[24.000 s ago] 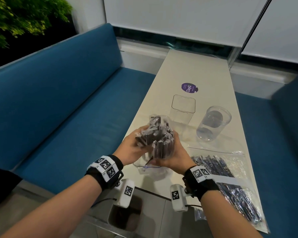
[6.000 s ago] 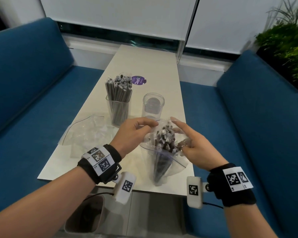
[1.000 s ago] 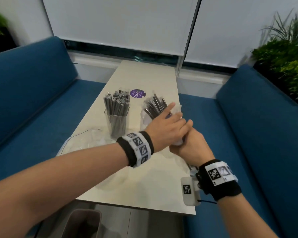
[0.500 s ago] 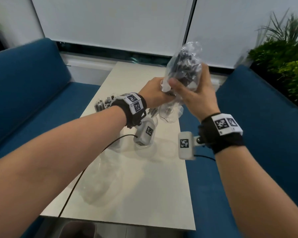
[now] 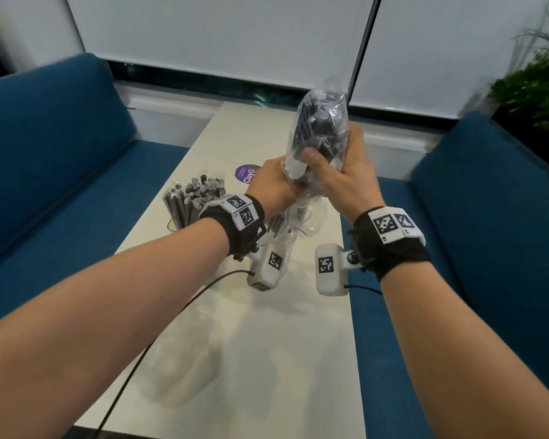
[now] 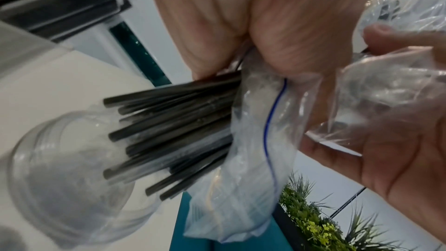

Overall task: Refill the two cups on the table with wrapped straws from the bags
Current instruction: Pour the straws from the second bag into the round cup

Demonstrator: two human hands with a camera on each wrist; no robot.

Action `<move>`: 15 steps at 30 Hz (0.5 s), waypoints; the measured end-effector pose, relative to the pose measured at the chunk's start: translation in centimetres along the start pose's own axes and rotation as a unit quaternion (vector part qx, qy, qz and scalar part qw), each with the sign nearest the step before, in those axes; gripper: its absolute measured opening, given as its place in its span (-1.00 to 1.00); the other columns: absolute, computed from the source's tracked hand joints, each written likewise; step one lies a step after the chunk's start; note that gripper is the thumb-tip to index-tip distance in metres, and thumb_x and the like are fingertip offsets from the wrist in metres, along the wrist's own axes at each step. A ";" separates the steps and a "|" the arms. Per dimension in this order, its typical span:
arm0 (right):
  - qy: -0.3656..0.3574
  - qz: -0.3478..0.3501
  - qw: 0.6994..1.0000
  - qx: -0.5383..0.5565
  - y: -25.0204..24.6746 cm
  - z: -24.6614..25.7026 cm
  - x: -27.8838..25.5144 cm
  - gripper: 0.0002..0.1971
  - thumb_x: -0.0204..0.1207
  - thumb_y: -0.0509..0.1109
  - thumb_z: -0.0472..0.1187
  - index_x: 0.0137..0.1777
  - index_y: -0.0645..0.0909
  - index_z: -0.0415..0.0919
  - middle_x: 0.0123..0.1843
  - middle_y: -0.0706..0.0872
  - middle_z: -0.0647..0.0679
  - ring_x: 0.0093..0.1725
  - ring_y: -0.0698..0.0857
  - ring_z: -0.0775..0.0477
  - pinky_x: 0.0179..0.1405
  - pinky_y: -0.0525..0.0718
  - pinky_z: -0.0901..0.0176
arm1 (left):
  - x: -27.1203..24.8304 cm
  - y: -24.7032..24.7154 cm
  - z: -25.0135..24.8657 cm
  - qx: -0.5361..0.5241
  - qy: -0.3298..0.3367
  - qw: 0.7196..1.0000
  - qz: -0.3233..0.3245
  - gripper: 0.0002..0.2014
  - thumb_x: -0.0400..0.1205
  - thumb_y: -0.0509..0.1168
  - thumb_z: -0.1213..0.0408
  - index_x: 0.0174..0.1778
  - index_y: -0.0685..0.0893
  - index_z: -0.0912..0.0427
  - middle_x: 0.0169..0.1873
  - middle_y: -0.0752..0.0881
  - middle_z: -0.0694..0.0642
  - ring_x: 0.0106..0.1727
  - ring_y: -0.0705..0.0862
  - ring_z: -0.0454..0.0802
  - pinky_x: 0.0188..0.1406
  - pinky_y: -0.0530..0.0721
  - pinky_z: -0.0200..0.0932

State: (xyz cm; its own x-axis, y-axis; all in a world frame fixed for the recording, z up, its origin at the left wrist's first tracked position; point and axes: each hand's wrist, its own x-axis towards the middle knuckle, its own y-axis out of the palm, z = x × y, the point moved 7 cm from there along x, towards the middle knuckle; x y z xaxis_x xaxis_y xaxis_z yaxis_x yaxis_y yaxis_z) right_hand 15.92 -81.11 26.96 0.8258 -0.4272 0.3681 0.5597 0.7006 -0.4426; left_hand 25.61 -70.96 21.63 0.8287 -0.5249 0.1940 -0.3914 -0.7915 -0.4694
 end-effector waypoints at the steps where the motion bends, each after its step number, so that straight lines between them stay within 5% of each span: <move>1: 0.001 0.002 1.000 0.000 0.2 -0.4 0.2 -0.42 0.66 0.49 0.01 0.56 0.35 -0.11 0.33 0.72 0.00 0.12 0.72 0.10 -0.11 0.59 0.47 | 0.1 0.2 0.5 -0.016 -0.005 1.000 -0.002 -0.78 0.55 0.42 0.19 0.05 0.79 0.19 -0.09 0.87 0.17 -0.04 0.86 0.19 0.08 0.85 0.27; 5: -0.012 0.013 1.000 0.007 1.1 -1.0 0.8 -0.43 0.67 0.48 0.01 0.56 0.33 -0.11 0.36 0.73 -0.06 0.23 0.76 -0.06 0.02 0.72 0.31 | -0.1 0.6 1.8 -0.105 -0.028 0.994 -0.023 -0.76 0.48 0.48 0.20 0.04 0.78 0.13 -0.04 0.89 0.20 0.03 0.87 0.21 0.15 0.84 0.31; 10: -0.019 0.031 0.999 -0.002 2.2 -1.8 1.0 -0.41 0.69 0.45 0.02 0.60 0.28 -0.09 0.39 0.72 -0.11 0.17 0.75 -0.04 -0.23 0.57 0.63 | -0.4 0.7 2.7 -0.122 -0.034 0.991 -0.044 -0.73 0.43 0.54 0.20 0.03 0.79 0.15 -0.10 0.89 0.15 -0.01 0.88 0.18 0.10 0.86 0.27; 15: -0.027 0.037 0.999 0.005 2.5 -1.7 0.9 -0.43 0.71 0.43 0.00 0.59 0.29 -0.15 0.39 0.72 -0.10 0.18 0.74 -0.04 -0.11 0.65 0.46 | -0.5 0.8 3.3 -0.127 -0.046 0.990 -0.050 -0.65 0.40 0.53 0.22 0.11 0.79 0.16 -0.09 0.89 0.11 -0.02 0.88 0.13 0.05 0.88 0.27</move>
State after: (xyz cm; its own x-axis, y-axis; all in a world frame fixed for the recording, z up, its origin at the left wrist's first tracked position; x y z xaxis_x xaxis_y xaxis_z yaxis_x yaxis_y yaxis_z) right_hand 18.16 -80.74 24.79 0.8597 -0.3431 0.3784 0.4967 0.7343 -0.4627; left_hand 26.16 -70.30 18.28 0.8964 -0.4192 0.1441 -0.3843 -0.8969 -0.2187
